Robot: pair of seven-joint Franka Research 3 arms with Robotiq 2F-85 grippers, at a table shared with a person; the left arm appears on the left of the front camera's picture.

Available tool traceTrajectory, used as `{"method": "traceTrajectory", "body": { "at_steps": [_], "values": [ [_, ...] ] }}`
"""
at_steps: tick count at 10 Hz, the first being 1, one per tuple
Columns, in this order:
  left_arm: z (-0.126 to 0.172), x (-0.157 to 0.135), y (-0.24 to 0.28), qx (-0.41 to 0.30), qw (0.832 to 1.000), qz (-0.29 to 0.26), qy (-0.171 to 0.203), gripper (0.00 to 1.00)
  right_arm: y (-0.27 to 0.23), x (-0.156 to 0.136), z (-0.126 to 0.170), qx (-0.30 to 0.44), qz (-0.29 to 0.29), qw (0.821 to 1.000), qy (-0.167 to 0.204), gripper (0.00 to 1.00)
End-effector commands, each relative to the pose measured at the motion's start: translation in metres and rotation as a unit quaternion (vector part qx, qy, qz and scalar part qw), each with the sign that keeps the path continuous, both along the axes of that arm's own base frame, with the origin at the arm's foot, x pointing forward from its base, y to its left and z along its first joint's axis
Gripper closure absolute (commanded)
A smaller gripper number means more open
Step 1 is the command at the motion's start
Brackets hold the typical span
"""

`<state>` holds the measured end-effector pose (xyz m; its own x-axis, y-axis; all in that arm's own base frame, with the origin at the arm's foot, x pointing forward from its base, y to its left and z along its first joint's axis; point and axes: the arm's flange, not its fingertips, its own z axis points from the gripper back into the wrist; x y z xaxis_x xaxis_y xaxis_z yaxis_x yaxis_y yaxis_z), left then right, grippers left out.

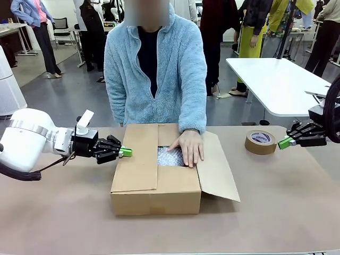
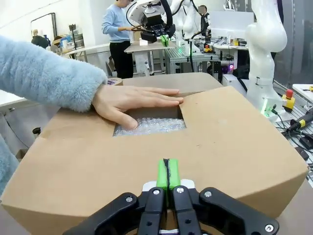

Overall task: Wrap the clocks to prevent damage.
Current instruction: Push the right (or left) flap of the Package Box to close it.

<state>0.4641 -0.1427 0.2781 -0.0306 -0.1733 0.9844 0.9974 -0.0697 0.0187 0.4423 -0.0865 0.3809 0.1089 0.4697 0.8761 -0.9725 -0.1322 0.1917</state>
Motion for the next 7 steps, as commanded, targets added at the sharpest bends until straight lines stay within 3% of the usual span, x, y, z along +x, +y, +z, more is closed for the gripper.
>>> {"method": "traceTrajectory", "body": {
  "at_steps": [1,3,4,7],
  "values": [
    [-0.010,-0.002,-0.004,0.043,0.999,0.003,-0.022,1.00,0.001,0.000,0.000,0.000,0.001,1.000,-0.001,0.99],
    [-0.003,-0.014,0.009,0.062,0.997,-0.022,-0.041,1.00,0.001,0.000,0.000,0.000,0.001,1.000,-0.001,0.99],
    [0.002,0.000,0.001,0.011,1.000,-0.002,-0.007,1.00,0.001,0.000,0.000,0.000,0.001,1.000,-0.001,0.99],
    [0.002,0.000,0.001,0.011,1.000,-0.002,-0.007,1.00,0.001,0.000,0.000,0.000,0.001,1.000,-0.001,0.99]
  ]
}}
